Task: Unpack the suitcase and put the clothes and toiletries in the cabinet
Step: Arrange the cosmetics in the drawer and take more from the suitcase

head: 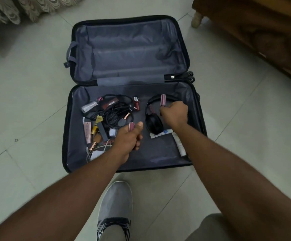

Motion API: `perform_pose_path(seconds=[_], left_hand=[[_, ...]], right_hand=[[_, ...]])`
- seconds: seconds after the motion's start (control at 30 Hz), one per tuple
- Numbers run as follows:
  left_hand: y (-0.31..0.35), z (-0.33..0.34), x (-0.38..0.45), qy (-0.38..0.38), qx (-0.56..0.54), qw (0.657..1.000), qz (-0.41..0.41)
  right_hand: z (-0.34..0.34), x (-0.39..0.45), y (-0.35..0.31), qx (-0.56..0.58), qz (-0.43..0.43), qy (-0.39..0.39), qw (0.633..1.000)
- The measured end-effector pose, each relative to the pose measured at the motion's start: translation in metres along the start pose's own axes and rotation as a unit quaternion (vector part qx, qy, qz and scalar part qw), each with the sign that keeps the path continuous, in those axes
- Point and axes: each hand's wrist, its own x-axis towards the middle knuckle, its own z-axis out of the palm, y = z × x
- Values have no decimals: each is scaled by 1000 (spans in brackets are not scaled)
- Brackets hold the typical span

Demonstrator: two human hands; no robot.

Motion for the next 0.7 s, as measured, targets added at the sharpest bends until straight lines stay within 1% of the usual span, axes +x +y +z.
perform_pose_path(seconds=[0.07, 0.1, 0.2, 0.23, 0.27, 0.33, 0.37, 0.4, 0.43, 0.47, 0.5, 0.53, 0.57, 0.63, 0.7], left_hand=[[4, 5, -2, 7, -8, 1000, 4], [6, 8, -4, 7, -13, 1000, 7], [7, 17, -8, -12, -2, 1000, 14], [5, 20, -9, -17, 9, 1000, 14], [3, 22, -11, -17, 18, 1000, 14], [-3, 25, -14, -6, 33, 999, 4], [-5, 26, -16, 2, 39, 999, -2], [-7, 26, -17, 9, 41, 999, -6], [-8, 25, -18, 13, 40, 999, -10], [-8, 25, -19, 14, 36, 999, -12], [-9, 24, -20, 13, 32, 999, -14], [-9, 23, -20, 11, 30, 999, -16], [-9, 22, -21, 9, 28, 999, -19], [-10, 21, -24, 1, 20, 999, -28], [-13, 19, -27, -8, 16, 999, -38]], right_hand=[[-10, -29, 4, 55, -46, -33, 997], [-11, -44, 9, 63, -55, -62, 995], [-7, -78, 26, 34, -88, -154, 984], [-6, -86, 30, 28, -104, -173, 979], [-6, -91, 34, 29, -114, -189, 975], [-10, -94, 40, 46, -101, -221, 969], [-13, -94, 42, 49, -92, -223, 969], [-16, -92, 45, 32, -97, -209, 973], [-20, -89, 48, -25, -115, -183, 976], [-25, -87, 51, -125, -138, -151, 971], [-30, -86, 53, -240, -149, -128, 951], [-34, -86, 56, -329, -145, -119, 926], [-35, -85, 59, -383, -138, -121, 905], [-33, -85, 63, -420, -127, -129, 889], [-28, -85, 69, -420, -117, -126, 891]])
